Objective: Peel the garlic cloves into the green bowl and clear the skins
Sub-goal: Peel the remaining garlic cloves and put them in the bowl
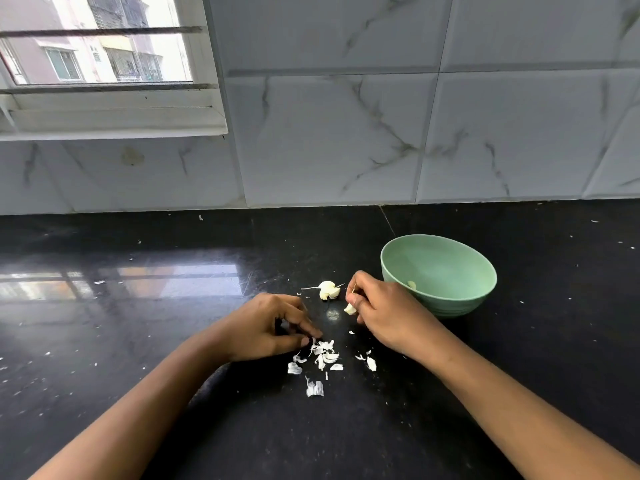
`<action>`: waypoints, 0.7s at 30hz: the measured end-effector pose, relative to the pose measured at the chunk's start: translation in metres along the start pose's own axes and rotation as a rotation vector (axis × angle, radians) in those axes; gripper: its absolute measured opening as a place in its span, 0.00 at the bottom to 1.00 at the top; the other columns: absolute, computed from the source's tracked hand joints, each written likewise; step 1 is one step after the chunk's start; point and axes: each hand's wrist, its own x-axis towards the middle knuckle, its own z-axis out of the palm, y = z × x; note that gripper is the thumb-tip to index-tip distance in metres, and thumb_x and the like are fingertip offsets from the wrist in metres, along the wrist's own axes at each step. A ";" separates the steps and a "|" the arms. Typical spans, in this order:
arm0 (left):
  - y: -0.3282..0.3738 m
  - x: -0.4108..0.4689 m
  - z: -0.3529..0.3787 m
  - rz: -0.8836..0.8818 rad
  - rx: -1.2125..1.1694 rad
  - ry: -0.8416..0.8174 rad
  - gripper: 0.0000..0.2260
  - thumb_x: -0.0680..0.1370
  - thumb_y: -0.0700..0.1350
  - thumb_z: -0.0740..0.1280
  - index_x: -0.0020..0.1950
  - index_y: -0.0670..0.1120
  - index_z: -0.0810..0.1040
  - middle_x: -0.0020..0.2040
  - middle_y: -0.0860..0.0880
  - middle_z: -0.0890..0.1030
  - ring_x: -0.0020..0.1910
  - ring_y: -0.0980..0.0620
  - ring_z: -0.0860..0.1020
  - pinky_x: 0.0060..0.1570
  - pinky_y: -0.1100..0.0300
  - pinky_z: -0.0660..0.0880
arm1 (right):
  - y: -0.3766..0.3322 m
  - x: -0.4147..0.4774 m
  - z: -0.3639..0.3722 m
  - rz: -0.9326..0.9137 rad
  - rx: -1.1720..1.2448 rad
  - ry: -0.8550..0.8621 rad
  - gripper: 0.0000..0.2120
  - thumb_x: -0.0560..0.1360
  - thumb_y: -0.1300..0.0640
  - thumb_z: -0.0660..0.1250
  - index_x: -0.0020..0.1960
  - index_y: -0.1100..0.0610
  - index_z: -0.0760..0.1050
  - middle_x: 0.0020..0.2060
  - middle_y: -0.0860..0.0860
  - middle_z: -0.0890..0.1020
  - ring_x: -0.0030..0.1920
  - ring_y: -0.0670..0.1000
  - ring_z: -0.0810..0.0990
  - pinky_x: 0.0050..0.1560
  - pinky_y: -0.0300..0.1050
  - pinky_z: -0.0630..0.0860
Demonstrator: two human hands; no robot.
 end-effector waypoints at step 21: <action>0.007 0.000 0.002 0.025 0.131 0.033 0.19 0.67 0.47 0.57 0.49 0.61 0.83 0.44 0.59 0.76 0.40 0.59 0.77 0.40 0.66 0.71 | -0.006 -0.002 -0.003 0.042 0.192 -0.089 0.09 0.79 0.55 0.60 0.40 0.49 0.69 0.29 0.48 0.79 0.28 0.43 0.75 0.35 0.44 0.74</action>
